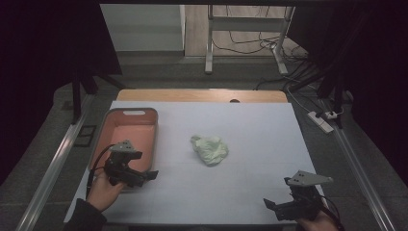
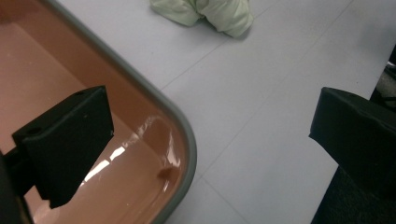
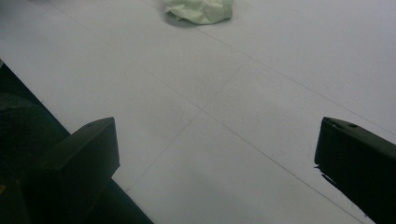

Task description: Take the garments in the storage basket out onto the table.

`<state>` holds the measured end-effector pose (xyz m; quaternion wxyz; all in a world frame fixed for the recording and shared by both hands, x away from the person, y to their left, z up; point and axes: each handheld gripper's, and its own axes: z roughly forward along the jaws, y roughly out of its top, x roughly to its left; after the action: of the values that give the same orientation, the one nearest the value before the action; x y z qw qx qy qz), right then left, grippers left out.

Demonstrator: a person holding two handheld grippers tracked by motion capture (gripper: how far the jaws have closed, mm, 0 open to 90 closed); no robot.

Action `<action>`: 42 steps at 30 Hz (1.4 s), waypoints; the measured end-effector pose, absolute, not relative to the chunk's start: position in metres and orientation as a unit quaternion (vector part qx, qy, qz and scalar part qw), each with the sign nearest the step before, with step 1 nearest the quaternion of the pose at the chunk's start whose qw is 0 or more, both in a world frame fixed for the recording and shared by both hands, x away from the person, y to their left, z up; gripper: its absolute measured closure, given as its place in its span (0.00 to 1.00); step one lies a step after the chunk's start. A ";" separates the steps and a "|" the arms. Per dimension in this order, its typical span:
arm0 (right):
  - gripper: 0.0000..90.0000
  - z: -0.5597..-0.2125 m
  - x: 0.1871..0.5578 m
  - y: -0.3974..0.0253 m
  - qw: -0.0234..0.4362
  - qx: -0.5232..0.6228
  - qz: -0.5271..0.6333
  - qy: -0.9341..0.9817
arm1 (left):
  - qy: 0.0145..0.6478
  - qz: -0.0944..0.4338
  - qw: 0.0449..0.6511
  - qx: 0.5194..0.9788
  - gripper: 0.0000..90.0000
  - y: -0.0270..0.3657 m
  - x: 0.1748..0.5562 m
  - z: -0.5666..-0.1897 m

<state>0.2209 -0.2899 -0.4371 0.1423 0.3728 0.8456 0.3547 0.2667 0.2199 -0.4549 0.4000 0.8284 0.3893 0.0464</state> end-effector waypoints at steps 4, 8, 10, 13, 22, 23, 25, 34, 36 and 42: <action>0.00 -0.437 0.221 -0.290 0.143 0.372 0.354 0.846 | 0.400 0.040 0.406 0.821 0.00 0.231 0.259 -0.457; 0.00 -0.437 0.221 -0.290 0.143 0.372 0.353 0.846 | 0.411 0.042 0.412 0.812 0.00 0.242 0.251 -0.458; 0.00 -0.437 0.221 -0.290 0.142 0.372 0.353 0.846 | 0.415 0.043 0.414 0.809 0.00 0.247 0.247 -0.459; 0.00 -0.437 0.221 -0.290 0.142 0.373 0.353 0.846 | 0.421 0.046 0.413 0.806 0.00 0.253 0.241 -0.460; 0.00 -0.437 0.221 -0.289 0.140 0.372 0.350 0.848 | 0.435 0.046 0.410 0.800 0.00 0.266 0.226 -0.462; 0.00 -0.437 0.221 -0.289 0.140 0.372 0.350 0.848 | 0.436 0.046 0.410 0.800 0.00 0.267 0.226 -0.463; 0.00 -0.437 0.221 -0.289 0.140 0.372 0.350 0.848 | 0.440 0.046 0.410 0.798 0.00 0.270 0.223 -0.464; 0.00 -0.438 0.222 -0.289 0.138 0.371 0.350 0.849 | 0.456 0.052 0.418 0.784 0.00 0.285 0.210 -0.465; 0.00 -0.438 0.222 -0.289 0.137 0.372 0.350 0.849 | 0.459 0.057 0.420 0.781 0.00 0.290 0.206 -0.465; 0.00 -0.438 0.222 -0.289 0.136 0.372 0.350 0.849 | 0.470 0.065 0.427 0.770 0.00 0.302 0.198 -0.466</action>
<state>0.2218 -0.2892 -0.4377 0.1365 0.3722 0.8488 0.3497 0.1984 0.3020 -0.4663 0.4272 0.7696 0.4701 0.0654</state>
